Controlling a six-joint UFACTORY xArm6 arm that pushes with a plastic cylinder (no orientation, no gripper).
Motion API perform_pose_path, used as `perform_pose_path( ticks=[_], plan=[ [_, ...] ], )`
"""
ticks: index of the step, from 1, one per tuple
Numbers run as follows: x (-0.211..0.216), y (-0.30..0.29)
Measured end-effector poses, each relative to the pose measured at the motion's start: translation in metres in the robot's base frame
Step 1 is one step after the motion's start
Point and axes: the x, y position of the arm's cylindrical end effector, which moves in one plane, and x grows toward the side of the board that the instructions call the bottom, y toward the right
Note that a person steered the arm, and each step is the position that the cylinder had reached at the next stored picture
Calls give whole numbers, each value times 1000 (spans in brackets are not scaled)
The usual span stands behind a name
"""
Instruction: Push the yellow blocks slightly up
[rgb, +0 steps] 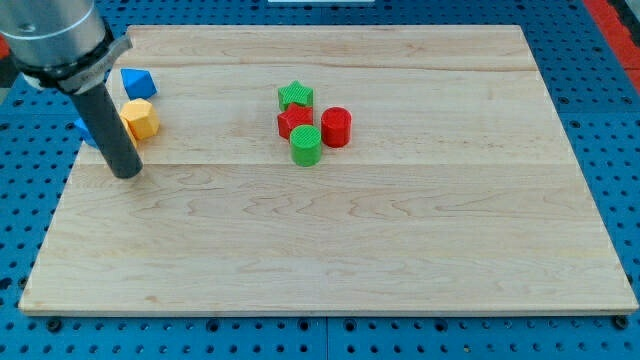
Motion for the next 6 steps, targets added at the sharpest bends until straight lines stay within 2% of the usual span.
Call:
perform_pose_path(
  ticks=[1, 2, 3, 6],
  plan=[
    [13, -66],
    [4, -88],
    [-25, -86],
    [-60, -41]
  ],
)
